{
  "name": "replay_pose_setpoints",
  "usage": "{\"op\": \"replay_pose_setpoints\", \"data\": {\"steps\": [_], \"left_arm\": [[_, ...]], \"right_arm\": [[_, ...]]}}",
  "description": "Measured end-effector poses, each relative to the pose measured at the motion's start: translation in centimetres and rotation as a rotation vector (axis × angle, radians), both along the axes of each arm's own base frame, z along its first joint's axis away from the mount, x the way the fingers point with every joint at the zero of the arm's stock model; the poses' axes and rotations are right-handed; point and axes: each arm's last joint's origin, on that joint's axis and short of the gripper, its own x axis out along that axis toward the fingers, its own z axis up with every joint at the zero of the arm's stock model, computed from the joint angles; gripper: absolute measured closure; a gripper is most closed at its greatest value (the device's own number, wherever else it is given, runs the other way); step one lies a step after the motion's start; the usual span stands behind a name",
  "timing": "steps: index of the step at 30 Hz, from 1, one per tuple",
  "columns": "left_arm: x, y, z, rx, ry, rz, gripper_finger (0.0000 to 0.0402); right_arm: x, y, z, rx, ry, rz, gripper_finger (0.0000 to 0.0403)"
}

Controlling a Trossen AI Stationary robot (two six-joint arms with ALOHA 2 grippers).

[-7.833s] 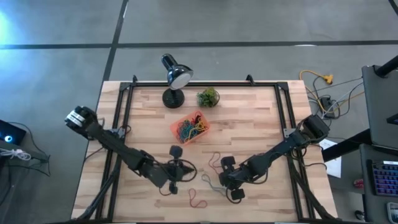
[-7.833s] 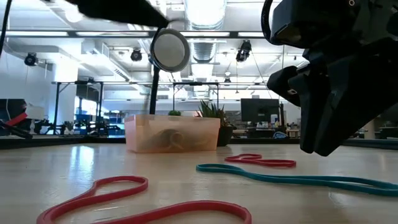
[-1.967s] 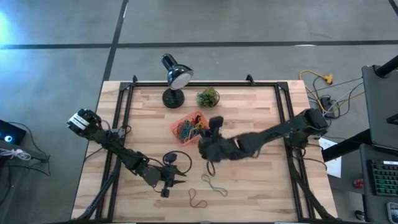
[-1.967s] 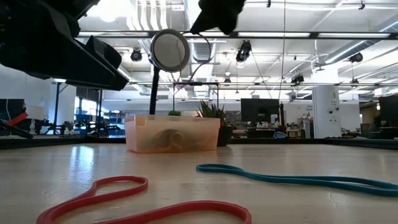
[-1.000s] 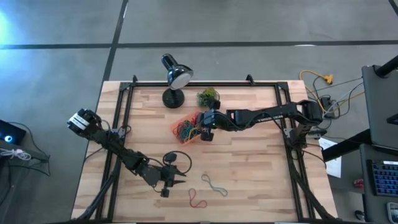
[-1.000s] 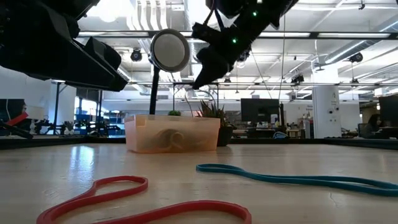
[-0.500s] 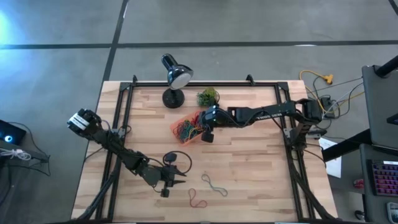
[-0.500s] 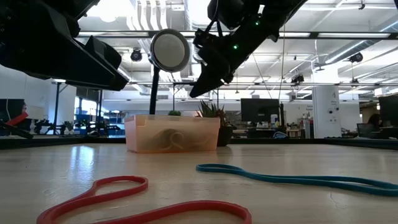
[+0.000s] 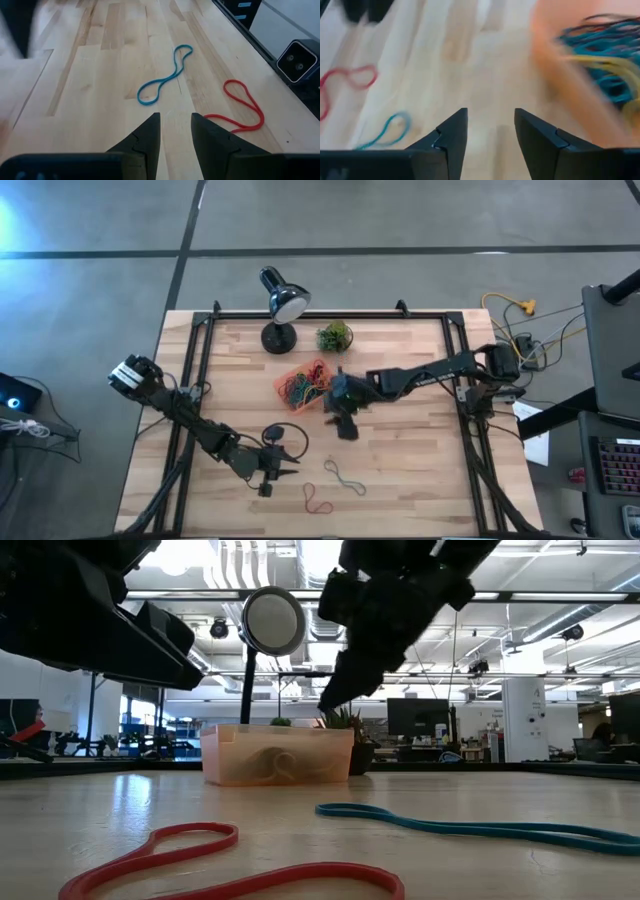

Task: Pick and place rubber bands into bin
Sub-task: Put the red rubberband into the orange bin

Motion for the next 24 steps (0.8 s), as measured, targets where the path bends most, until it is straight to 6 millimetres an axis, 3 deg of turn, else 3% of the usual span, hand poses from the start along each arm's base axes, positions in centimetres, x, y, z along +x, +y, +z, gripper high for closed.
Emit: {"op": "replay_pose_setpoints", "data": {"steps": [8, 14, 20, 24], "left_arm": [[0.3, -0.5, -0.9, -0.041, 0.059, -0.085, 0.0308], [1.5, -1.5, -1.5, -0.001, 0.074, -0.146, 0.0308], [4.1, -3.4, -2.0, 0.068, 0.094, -0.273, 0.0308], [5.5, -4.3, -1.9, 0.138, 0.241, -0.308, 0.0308]], "right_arm": [[-1.8, 6.3, -1.7, 0.028, 0.057, 0.130, 0.0259], [-3.2, 10.4, -2.6, 0.086, -0.029, 0.204, 0.0269], [-4.4, 12.7, -3.1, 0.060, -0.030, 0.224, 0.0278], [-4.7, 13.3, -3.2, 0.057, -0.026, 0.242, 0.0282]]}}
